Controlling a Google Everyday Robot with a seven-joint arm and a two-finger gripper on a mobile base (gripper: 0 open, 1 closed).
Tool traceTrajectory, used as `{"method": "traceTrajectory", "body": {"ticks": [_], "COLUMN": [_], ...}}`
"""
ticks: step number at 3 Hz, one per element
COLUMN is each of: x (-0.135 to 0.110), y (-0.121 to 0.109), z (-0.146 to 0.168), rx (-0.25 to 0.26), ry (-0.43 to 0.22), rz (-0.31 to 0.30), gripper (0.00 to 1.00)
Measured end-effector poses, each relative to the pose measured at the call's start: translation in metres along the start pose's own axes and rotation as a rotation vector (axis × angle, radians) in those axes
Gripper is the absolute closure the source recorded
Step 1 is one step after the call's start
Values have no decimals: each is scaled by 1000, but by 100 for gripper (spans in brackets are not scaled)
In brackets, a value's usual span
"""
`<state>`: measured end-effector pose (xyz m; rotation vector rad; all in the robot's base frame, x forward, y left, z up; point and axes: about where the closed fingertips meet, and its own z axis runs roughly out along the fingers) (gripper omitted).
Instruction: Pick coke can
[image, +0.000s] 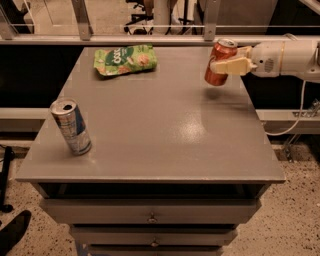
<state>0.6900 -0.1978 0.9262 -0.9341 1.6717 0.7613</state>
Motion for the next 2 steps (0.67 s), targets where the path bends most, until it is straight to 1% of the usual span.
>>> {"method": "traceTrajectory", "body": {"ticks": [1,2], "x": [-37,-39], "y": [5,5], "z": [-11,-11], "rx": [-8,-9], "ry": [-89,-94], "rz": [-28,-29], "gripper": [100,100]}}
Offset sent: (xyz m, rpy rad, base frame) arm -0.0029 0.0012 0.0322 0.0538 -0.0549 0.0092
